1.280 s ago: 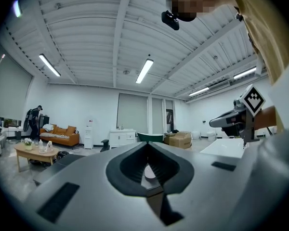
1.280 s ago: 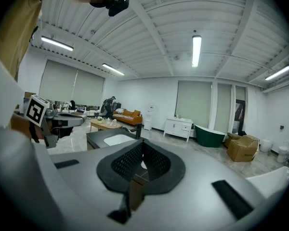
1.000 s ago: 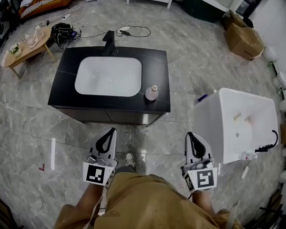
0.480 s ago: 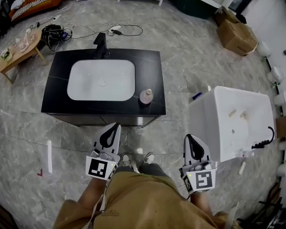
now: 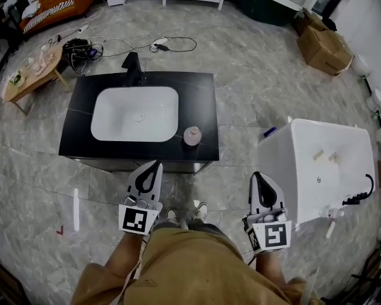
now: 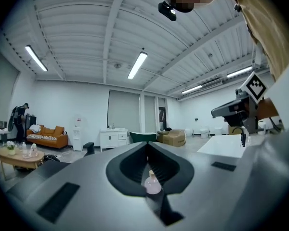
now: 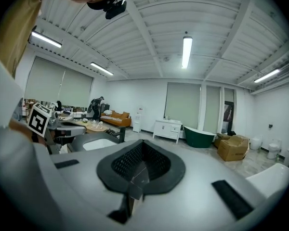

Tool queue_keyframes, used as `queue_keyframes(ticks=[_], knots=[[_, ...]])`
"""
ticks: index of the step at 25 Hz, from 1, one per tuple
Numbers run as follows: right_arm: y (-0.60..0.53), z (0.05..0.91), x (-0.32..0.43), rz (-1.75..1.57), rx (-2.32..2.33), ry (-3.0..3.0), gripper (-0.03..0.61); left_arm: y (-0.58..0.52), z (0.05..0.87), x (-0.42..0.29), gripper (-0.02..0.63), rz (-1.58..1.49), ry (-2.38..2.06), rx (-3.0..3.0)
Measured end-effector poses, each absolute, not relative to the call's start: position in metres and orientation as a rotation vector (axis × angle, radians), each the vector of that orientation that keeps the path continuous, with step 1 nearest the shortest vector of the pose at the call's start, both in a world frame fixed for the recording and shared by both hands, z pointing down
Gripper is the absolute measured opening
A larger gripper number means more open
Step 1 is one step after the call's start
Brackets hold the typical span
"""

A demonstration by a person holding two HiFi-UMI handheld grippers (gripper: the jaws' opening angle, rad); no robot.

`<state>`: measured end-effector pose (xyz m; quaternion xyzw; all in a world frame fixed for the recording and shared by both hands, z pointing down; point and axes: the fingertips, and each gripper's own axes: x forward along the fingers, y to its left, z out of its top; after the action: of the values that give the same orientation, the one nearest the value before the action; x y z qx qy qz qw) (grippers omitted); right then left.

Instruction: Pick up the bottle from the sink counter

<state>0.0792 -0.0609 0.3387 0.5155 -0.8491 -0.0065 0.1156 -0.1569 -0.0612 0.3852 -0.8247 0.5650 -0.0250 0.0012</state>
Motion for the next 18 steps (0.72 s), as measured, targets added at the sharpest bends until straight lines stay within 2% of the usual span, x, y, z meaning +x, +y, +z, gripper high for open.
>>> queue_keyframes(ticks=[13,18], knots=[[-0.067,0.363,0.117,0.059,1.553,-2.403,0.003,-0.131,0.442,-0.126,0.005,-0.237,1.672,-2.572],[-0.068,0.377,0.126,0.086,1.557,-2.372,0.003,-0.155,0.472,-0.115,0.035,-0.265,1.652,-2.633]])
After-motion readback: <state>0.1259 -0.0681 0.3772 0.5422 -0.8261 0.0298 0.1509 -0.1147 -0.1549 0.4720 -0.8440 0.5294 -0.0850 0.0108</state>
